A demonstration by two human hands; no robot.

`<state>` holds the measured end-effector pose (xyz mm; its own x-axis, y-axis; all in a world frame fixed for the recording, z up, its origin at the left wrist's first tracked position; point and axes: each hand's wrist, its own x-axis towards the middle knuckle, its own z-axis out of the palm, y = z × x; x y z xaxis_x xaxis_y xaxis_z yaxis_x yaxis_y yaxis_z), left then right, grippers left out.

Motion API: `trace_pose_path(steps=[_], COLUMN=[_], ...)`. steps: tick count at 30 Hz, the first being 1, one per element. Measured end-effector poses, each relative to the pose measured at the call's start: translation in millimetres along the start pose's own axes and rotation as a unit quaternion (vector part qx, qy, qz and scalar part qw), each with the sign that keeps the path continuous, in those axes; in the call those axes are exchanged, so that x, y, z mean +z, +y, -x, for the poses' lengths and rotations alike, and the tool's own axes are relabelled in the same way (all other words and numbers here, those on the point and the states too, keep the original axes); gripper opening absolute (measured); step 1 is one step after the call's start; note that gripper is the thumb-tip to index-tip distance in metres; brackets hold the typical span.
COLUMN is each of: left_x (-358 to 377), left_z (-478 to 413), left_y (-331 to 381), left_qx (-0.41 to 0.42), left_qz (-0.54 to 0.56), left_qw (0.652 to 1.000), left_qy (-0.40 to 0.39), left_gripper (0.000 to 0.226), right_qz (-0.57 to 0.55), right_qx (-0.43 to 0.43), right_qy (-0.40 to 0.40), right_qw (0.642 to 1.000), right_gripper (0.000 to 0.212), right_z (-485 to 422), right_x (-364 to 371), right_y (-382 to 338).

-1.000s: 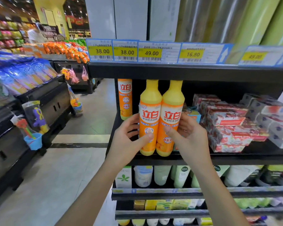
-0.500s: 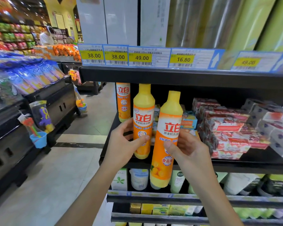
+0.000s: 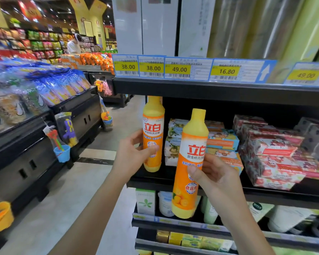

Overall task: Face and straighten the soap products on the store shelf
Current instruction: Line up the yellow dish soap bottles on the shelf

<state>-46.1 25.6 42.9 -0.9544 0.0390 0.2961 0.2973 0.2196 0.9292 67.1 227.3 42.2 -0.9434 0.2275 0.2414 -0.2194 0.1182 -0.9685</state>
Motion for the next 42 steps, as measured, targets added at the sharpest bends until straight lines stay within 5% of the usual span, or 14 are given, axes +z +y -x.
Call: trace_pose_path(steps=[30, 36, 42], left_x=[-4.1, -42.1, -50.7], left_z=[-61.0, -0.8, 33.8], left_y=[-30.6, -67.7, -91.9], left_qx=[0.031, 0.095, 0.075], left_qz=[-0.107, -0.211, -0.228], left_qw=[0.994, 0.971, 0.963], left_qy=[0.009, -0.065, -0.119], left_gripper=[0.063, 0.032, 0.054], right_qz=[0.021, 0.000, 0.032], right_qx=[0.004, -0.023, -0.060], right_qy=[-0.010, -0.017, 0.002], right_qw=[1.000, 1.000, 0.998], right_gripper=[0.032, 0.026, 0.035], right_z=[-18.7, -43.4, -63.8], right_x=[33.7, 53.4, 76.0], right_y=[-7.6, -13.3, -5.7])
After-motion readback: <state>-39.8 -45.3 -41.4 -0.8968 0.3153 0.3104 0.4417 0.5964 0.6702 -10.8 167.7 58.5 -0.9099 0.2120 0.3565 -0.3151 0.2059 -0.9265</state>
